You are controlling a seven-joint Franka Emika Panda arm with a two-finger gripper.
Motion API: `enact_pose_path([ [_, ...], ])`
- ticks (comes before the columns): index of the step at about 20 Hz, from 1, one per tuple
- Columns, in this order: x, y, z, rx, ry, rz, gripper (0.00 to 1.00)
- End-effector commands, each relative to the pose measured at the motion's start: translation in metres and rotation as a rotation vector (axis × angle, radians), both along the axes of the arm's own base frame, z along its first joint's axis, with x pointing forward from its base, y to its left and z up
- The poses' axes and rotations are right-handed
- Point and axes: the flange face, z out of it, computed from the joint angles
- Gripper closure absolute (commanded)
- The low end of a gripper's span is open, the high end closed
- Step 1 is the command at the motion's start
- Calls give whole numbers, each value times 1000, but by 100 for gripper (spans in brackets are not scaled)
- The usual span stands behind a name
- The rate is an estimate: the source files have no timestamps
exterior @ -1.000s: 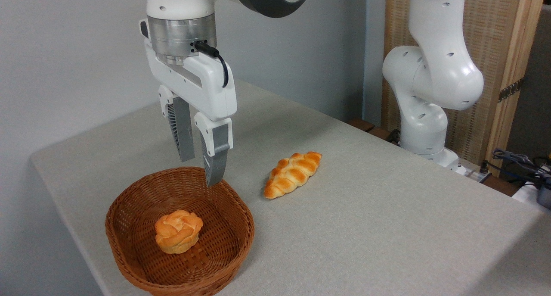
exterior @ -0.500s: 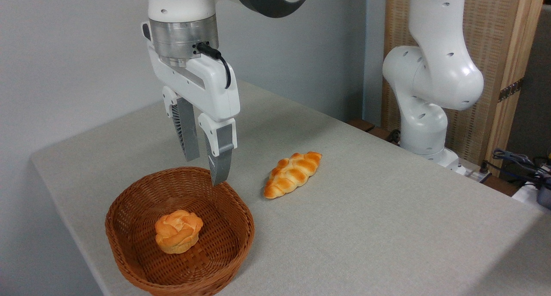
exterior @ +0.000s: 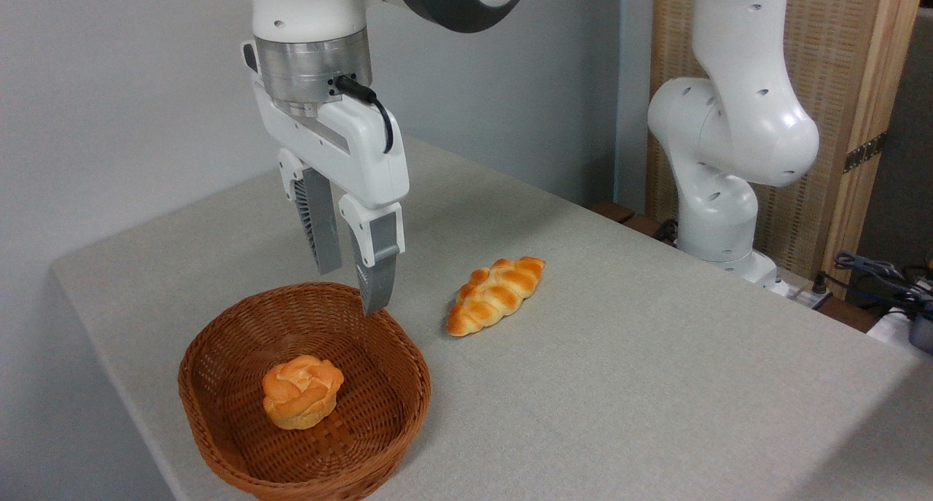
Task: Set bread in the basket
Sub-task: 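Move the gripper over the braided bread roll and lower it, then close the gripper fingers around the middle of the braided roll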
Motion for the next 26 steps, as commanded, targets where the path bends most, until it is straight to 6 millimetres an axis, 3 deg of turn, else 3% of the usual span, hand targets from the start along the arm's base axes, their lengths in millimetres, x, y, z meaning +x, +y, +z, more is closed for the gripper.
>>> enact_pose_path([
  [1,-21,-6,-4,-1,42,-5,0],
  [10,-64,-21,-45,-2,150,-41,0],
  [23,-104,-50,-129,24,369,-105,0],
  [26,-109,-56,-137,28,386,-117,0],
])
